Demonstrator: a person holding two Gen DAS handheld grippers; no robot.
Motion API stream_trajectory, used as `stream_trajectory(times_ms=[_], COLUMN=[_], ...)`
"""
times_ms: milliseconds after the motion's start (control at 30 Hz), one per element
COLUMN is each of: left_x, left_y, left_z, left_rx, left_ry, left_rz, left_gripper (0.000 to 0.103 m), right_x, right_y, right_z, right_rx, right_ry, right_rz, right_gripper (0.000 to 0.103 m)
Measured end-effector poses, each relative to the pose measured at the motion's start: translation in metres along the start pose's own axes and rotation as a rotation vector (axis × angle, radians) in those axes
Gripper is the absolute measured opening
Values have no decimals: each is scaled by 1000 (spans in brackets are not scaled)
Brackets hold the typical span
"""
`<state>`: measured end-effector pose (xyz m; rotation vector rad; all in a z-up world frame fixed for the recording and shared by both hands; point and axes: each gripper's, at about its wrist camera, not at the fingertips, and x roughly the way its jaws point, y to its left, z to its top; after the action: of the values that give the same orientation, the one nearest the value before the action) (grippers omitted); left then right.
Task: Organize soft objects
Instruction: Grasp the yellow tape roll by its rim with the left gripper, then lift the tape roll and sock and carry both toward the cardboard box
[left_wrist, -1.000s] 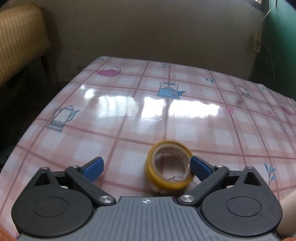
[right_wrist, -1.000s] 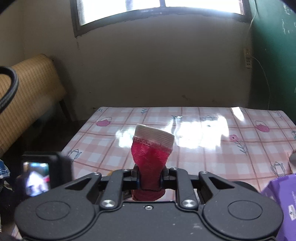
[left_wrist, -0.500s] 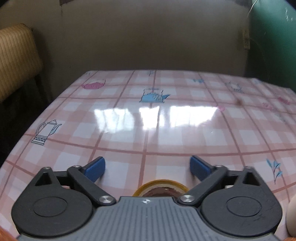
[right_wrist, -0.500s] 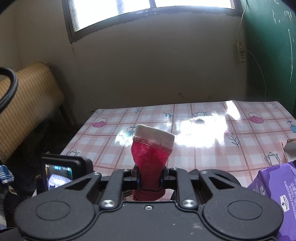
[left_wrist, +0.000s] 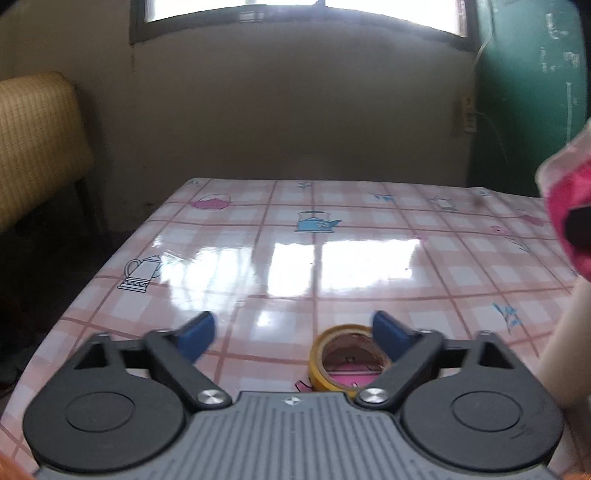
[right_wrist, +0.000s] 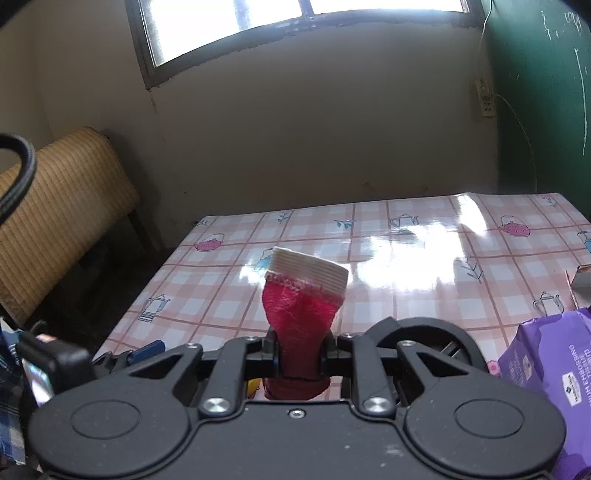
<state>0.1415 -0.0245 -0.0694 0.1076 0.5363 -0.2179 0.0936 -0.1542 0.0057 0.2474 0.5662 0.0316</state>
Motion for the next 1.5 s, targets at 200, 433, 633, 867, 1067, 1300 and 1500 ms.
stream_trajectory(times_ms=[200,433,633,867,1067,1300,1500], left_x=[12,33,6,-47,-89,-119,-125], left_y=[-17,-26,-17,-8,-3,-5,-13], left_z=[-7,-3,13,49,67,74,73], left_rx=[76,108,20,-43,-80,-114,-127], left_ry=[38,95,132,146,137,131,133], left_rz=[-26,-61,13,120,156,140,125], left_gripper=[102,61,61,61,61,61,61], right_x=[-4,-7,-4,-12,-32,-56,-72], right_y=[5,4,8,17,26,29,24], right_z=[-3,-1,-4,-2,4,10,11], right_rx=[-14,-19,-44,-56,-76,-88,-87], right_ry=[3,5,37,46,38,28,16], right_rz=[13,12,31,56,77,84,79], right_gripper=[22,22,22,22,22,22,22])
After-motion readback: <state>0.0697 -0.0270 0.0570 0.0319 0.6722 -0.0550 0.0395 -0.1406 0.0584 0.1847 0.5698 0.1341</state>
